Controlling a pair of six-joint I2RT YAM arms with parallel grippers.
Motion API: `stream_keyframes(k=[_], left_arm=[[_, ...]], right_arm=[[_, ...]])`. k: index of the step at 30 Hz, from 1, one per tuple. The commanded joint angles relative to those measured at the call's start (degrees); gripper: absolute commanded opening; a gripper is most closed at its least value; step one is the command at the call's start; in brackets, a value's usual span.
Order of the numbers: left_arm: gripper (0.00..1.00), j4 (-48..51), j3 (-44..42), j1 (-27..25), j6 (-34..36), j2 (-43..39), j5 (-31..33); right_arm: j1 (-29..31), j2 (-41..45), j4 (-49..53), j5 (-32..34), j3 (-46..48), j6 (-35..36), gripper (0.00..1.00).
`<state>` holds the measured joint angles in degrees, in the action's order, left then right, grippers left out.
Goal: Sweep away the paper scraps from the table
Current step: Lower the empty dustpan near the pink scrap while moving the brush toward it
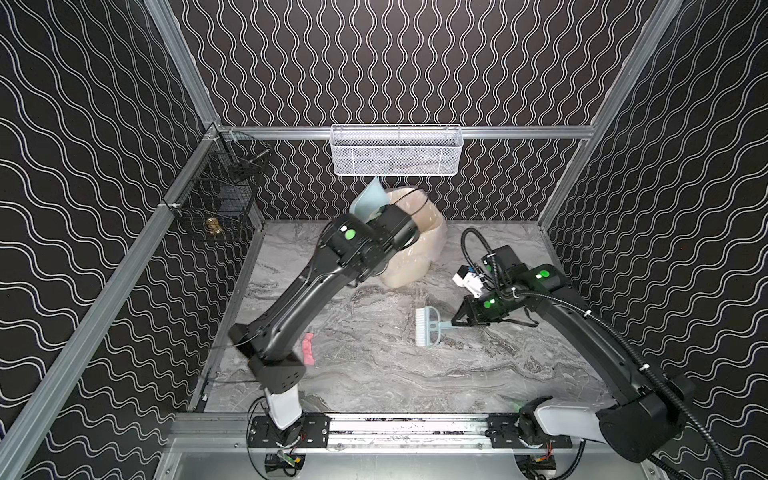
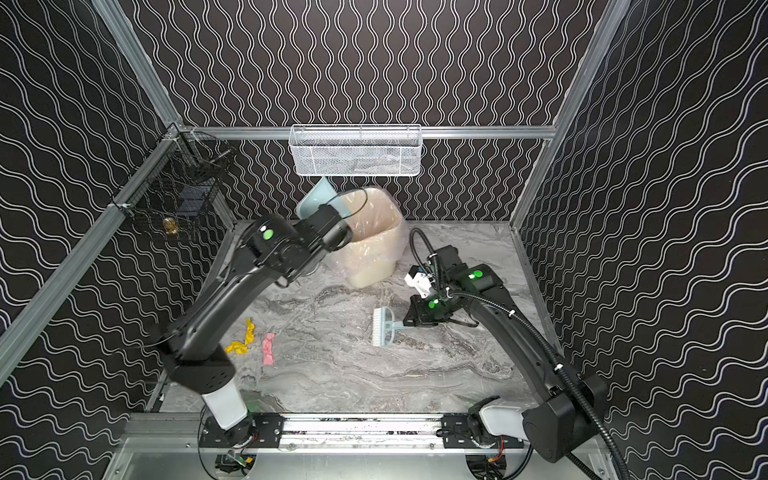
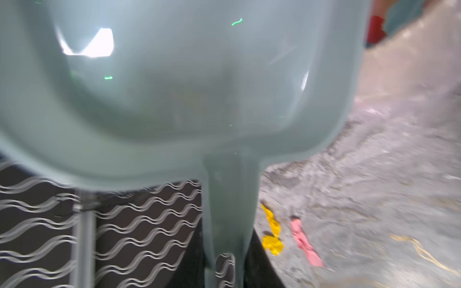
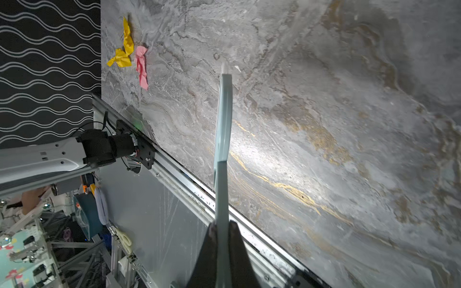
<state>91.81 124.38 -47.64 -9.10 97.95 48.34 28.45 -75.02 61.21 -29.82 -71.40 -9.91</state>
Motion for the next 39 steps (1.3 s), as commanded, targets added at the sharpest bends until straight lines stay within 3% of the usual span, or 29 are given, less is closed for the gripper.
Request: stream_keyframes(k=[1, 9, 24, 29, 39], left_arm=[[0.00, -1.3, -8.9, -0.1, -10.9, -6.7, -11.2], [0.00, -3.0, -25.9, 0.1, -21.1, -23.9, -21.5], [0.00, -3.2, -42.5, 1.3, -28.9, -40.0, -29.7], [0.00, -4.5, -46.0, 1.4, -31.0, -43.4, -30.9], [0.00, -5.3, -49.0, 1.5, -32.4, -45.8, -32.0]], right_arm=[[3.6, -0.6, -9.3, -2.6, 1.6, -3.7, 0.00], [13.6, -3.7, -27.3, -4.8, 6.7, -11.0, 0.00], [28.4, -24.8, -59.6, -4.6, 2.2, -24.8, 0.00], [29.9, -32.7, -65.0, -5.0, -2.6, -28.6, 0.00], [30.3, -44.8, -61.5, -3.5, -10.9, -32.1, 0.00]])
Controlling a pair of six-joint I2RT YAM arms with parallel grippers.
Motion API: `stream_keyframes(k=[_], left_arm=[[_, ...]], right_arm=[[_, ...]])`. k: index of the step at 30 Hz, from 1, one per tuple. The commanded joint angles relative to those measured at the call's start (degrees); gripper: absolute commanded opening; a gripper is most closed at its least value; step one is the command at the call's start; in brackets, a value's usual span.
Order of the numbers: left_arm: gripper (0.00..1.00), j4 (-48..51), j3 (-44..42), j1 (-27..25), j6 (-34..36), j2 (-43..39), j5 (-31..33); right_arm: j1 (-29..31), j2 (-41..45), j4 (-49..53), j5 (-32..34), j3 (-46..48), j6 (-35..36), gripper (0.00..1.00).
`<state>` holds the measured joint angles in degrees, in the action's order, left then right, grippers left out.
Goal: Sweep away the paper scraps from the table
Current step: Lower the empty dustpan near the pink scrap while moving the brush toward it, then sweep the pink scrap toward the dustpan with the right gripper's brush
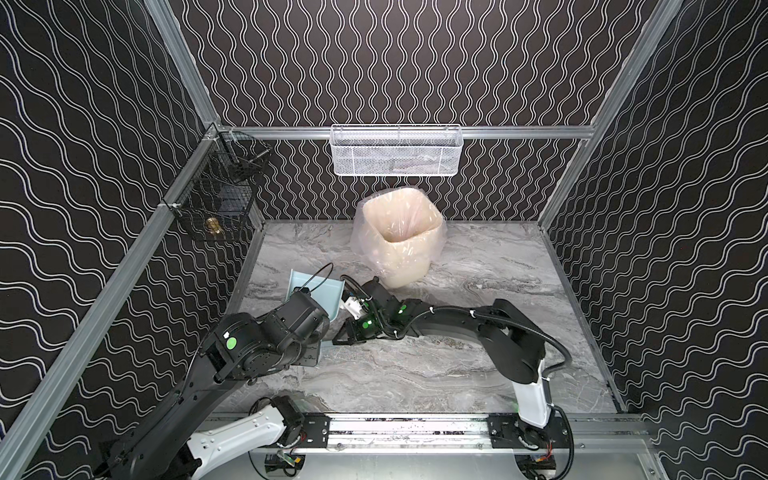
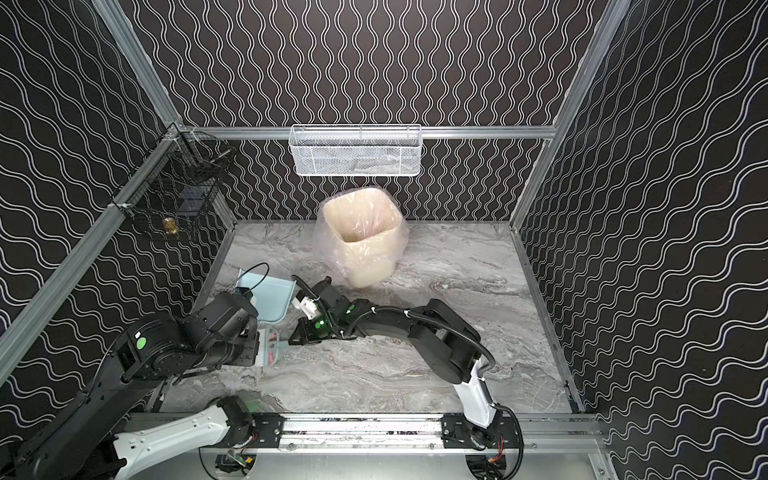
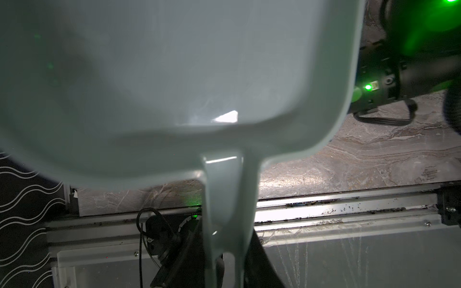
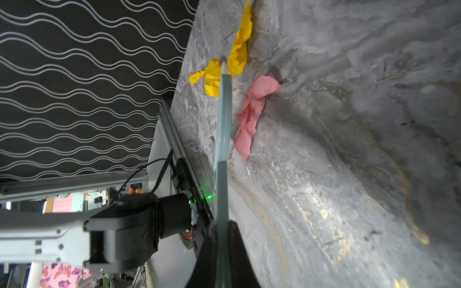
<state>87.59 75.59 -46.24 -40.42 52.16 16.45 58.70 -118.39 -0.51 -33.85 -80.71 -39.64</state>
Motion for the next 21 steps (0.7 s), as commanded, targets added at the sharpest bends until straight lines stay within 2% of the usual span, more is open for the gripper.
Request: stream_keyframes(k=[1, 6, 12, 21], left_arm=[[0.00, -1.1, -0.2, 0.0, -1.1, 0.0, -0.1], [0.00, -2.0, -1.2, 0.1, -1.0, 0.0, -0.4], [0.00, -2.8, -2.4, 0.1, -0.4, 0.0, -1.4], [0.00, -8.3, -7.7, 0.1, 3.0, 2.0, -8.8]], right_arm=[[0.1, -1.8, 1.0, 0.8, -1.7, -2.4, 0.00], [-0.2, -0.7, 6.2, 3.2, -0.2, -2.0, 0.00], [-2.4, 4.5, 12.0, 4.1, 6.2, -1.9, 0.00], [-9.6, 18.1, 24.2, 4.8, 17.9, 3.1, 0.00]])
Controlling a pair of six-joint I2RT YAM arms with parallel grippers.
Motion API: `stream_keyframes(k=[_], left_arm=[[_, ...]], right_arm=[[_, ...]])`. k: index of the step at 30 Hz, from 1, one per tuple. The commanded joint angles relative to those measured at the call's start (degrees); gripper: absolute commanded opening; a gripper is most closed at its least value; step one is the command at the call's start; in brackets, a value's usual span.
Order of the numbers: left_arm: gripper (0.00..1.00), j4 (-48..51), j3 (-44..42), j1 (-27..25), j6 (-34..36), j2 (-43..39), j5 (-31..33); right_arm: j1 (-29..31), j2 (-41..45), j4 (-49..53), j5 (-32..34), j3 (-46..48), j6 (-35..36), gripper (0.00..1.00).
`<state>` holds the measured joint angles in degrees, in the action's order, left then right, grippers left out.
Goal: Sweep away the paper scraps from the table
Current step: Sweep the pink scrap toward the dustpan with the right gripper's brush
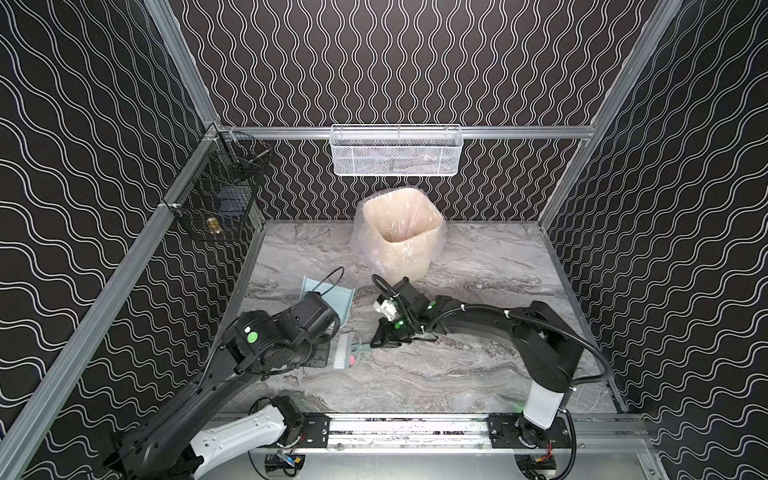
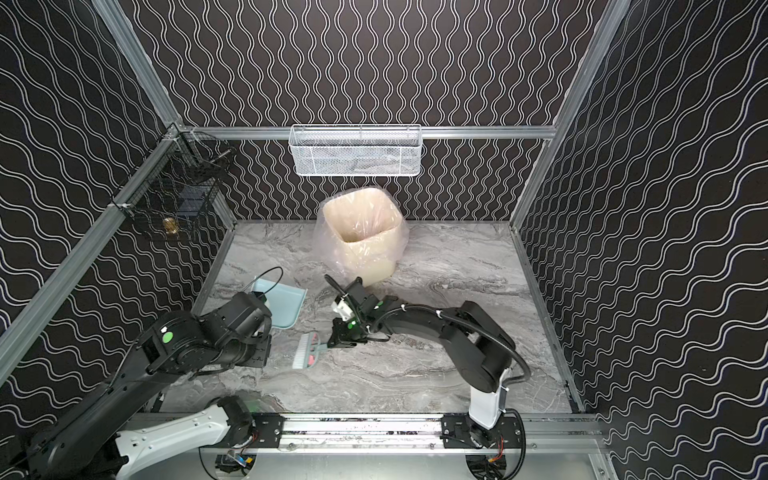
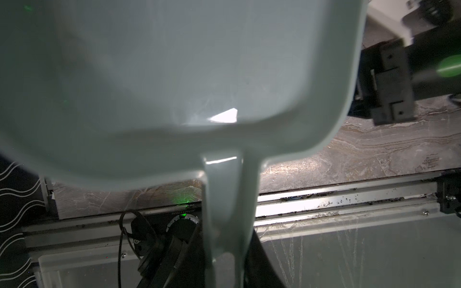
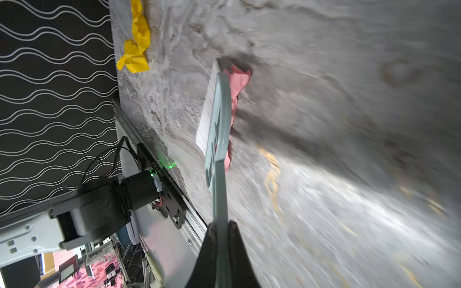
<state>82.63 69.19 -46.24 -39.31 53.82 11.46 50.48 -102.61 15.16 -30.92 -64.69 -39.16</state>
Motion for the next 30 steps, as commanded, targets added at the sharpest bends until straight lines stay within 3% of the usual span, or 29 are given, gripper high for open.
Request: stream_keyframes(k=[1, 7, 14, 21, 30], left_arm=[[0.00, -4.1, -2.2, 0.1, 2.4, 0.6, -5.1], [0.00, -9.1, -6.9, 0.1, 7.3, 3.0, -14.1], [0.00, -11.9, -10.1, -0.1, 14.3, 8.0, -20.4], [0.00, -15.5, -12.3, -1.3, 19.1, 14.4, -23.4], [0.00, -16.4, -13.4, -3.8, 23.5, 21.4, -23.7]], right_arm=[[-2.4, 3.9, 10.4, 2.0, 2.8, 3.7, 0.00], [-9.7, 12.5, 23.3, 3.7, 7.0, 10.9, 0.00], [-15.2, 18.0, 38.6, 7.9, 2.6, 17.6, 0.00], [-17.9, 19.5, 50.9, 10.1, -7.9, 20.5, 0.00], [-19.3, 15.2, 59.4, 22.1, -18.7, 23.6, 0.00]])
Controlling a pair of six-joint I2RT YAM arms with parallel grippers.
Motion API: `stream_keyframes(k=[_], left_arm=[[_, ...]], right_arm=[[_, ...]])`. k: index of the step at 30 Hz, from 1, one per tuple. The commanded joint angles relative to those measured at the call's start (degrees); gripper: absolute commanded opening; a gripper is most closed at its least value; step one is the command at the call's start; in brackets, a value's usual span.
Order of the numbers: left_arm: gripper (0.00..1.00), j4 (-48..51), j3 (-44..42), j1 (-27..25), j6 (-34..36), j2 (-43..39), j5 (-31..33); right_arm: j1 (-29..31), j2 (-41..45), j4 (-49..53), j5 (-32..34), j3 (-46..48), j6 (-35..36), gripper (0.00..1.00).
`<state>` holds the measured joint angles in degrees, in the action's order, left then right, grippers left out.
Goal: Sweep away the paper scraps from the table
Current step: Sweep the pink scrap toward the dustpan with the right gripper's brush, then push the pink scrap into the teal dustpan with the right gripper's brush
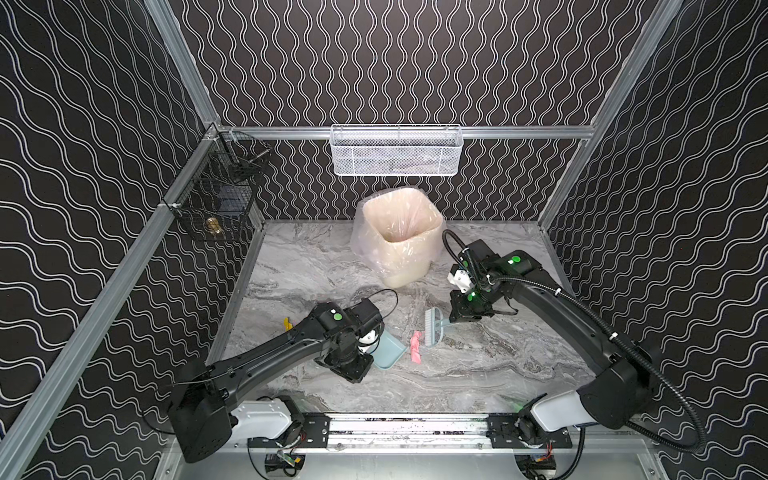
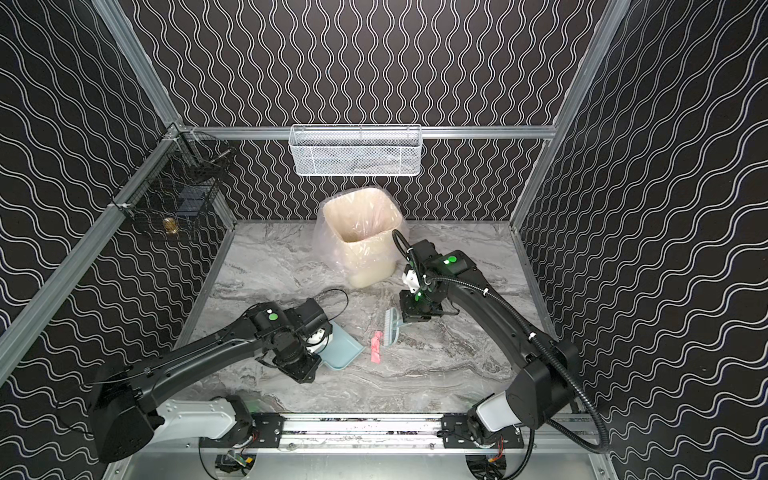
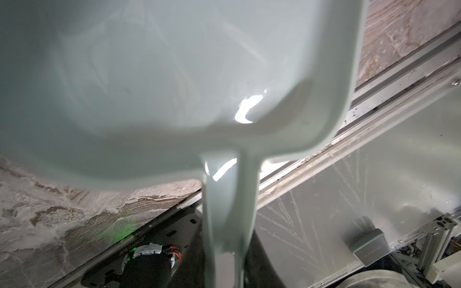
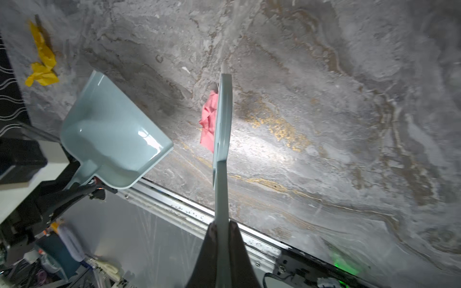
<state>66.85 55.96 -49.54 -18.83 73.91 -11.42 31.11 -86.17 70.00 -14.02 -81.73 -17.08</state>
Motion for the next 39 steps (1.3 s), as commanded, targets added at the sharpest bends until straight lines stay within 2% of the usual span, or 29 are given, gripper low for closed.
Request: stream_keyframes(k=[1, 6, 20, 32, 39], left_arm=[[0.00, -0.9, -0.2, -1.0, 3.5, 2.2, -0.7], [0.00, -2.0, 0.5, -3.4, 5.4, 6.5, -0.2], [0.00, -2.8, 1.9, -4.1, 8.6, 12.2, -4.7], [0.00, -3.3, 2.5, -3.7, 9.1, 16.3, -5.7], [0.00, -4.2, 2.1, -2.6, 8.5, 17.2, -5.6]], right_arm=[[0.2, -2.0, 4.5, 6.4, -2.2, 1.5, 0.00], [1.4, -6.2, 5.0, 10.5, -6.3, 2.3, 0.00], [6.8, -14.3, 5.6, 12.7, -10.8, 6.2, 0.00], [11.5, -14.6, 5.2, 11.7, -9.5, 6.0, 0.00], [14.8, -12.5, 2.6, 7.1, -7.0, 4.7, 0.00]])
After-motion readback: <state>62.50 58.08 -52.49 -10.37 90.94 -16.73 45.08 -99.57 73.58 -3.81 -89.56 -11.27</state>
